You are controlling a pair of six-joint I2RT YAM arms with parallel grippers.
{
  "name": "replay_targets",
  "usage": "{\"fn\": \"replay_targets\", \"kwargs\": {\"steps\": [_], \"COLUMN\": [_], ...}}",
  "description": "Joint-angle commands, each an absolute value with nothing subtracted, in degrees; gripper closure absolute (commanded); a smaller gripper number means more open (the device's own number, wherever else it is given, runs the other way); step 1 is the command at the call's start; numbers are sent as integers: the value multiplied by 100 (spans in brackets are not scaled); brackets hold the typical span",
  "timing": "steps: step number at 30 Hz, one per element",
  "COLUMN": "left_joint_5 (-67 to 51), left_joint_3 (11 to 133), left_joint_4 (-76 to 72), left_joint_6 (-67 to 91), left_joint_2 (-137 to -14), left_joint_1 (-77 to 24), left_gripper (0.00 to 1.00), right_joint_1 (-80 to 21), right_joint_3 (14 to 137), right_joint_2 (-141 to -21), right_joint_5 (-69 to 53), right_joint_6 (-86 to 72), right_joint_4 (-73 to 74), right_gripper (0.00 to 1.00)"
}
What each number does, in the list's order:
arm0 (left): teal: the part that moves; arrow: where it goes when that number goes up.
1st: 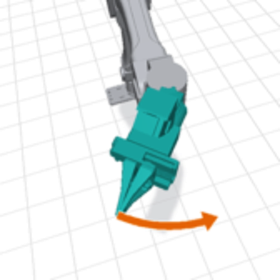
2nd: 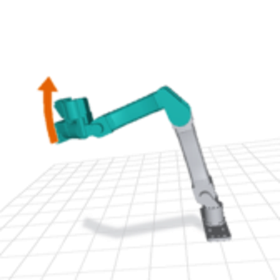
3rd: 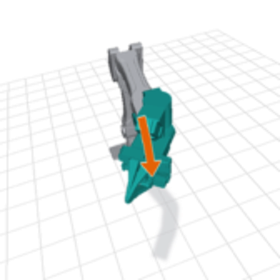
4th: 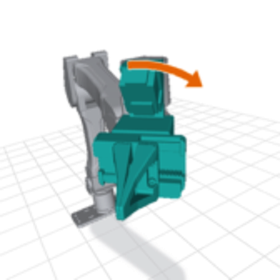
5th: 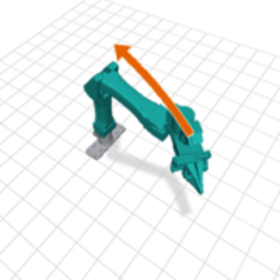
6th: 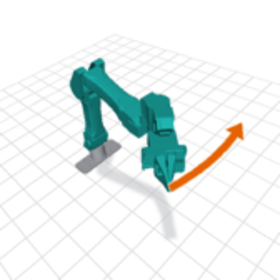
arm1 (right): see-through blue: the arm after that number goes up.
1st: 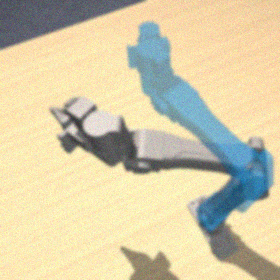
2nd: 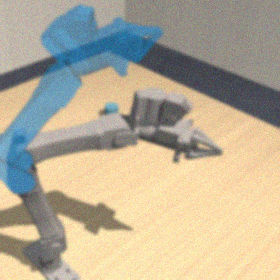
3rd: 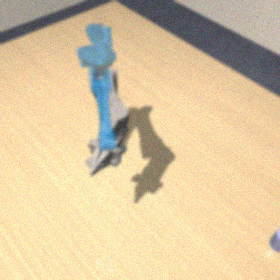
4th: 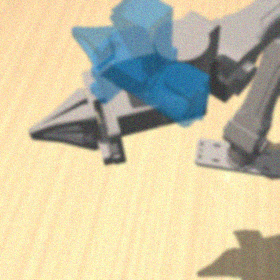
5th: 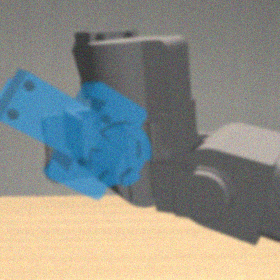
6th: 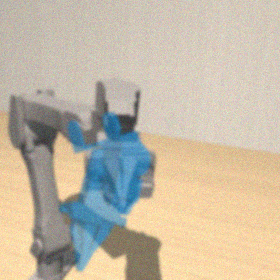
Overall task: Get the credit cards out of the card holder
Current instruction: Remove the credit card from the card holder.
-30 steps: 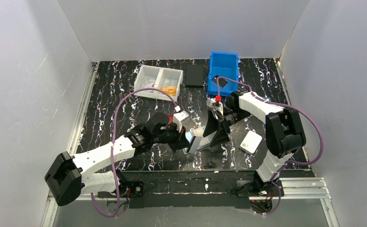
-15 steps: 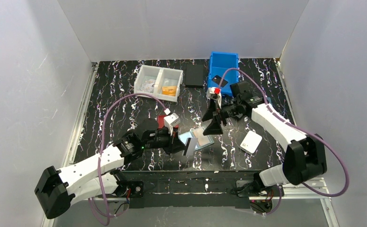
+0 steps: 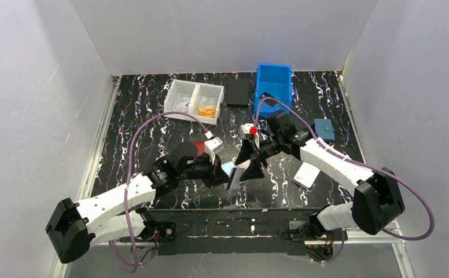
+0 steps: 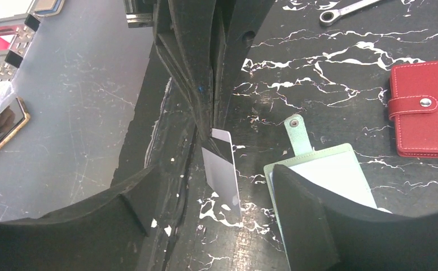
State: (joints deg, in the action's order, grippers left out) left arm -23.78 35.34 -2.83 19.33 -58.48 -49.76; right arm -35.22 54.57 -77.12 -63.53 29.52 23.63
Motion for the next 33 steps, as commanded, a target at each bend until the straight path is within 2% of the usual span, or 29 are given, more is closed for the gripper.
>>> {"fn": "replay_targets", "kwargs": {"steps": [1,5,7,9,11,12,15,19,20,26,33], "left_joint_5": [-2519,-2434,-2264,-2087,-1840,-1633,-756,-18,170,544,802], "left_joint_3": [3796,3775,3733,3671,3589,3540,3300,2768,2570,1101,1510], "left_joint_4": [-316,-327,-326,-347,-391,-415,-465,-561,-685,-2650,-2672], "left_joint_6": [1799,1839,1878,1937,2086,2241,3240,5458,5950,9061,10883], "left_joint_2": [-5880,-5819,-5755,-5670,-5568,-5507,-5267,-4589,-4399,-3829,-4635], "left_joint_1": [-5013,-5007,-5005,-5003,-5004,-5003,-5000,-4969,-4967,-4967,-4983], "left_gripper": [100,100,100,100,97,88,45,4,2,2,2], "right_joint_1": [-3525,-3553,-3559,-3560,-3560,-3560,-3558,-3542,-3542,-3551,-3691], "right_joint_3": [5607,5747,5842,5951,6070,6123,6262,6466,6489,6134,5968], "right_joint_2": [-7631,-7756,-7808,-7836,-7845,-7843,-7846,-7795,-7747,-7122,-7087], "right_joint_5": [-6430,-6470,-6491,-6535,-6531,-6474,-6076,-5320,-5123,-4015,-3824], "right_joint_6": [3135,3446,3640,3827,4004,4043,3986,4162,4197,3968,4052], "right_joint_4": [2419,2817,3058,3302,3572,3645,3700,3885,3881,2855,2358], "right_gripper": [27,57,83,97,99,99,99,99,99,99,99]}}
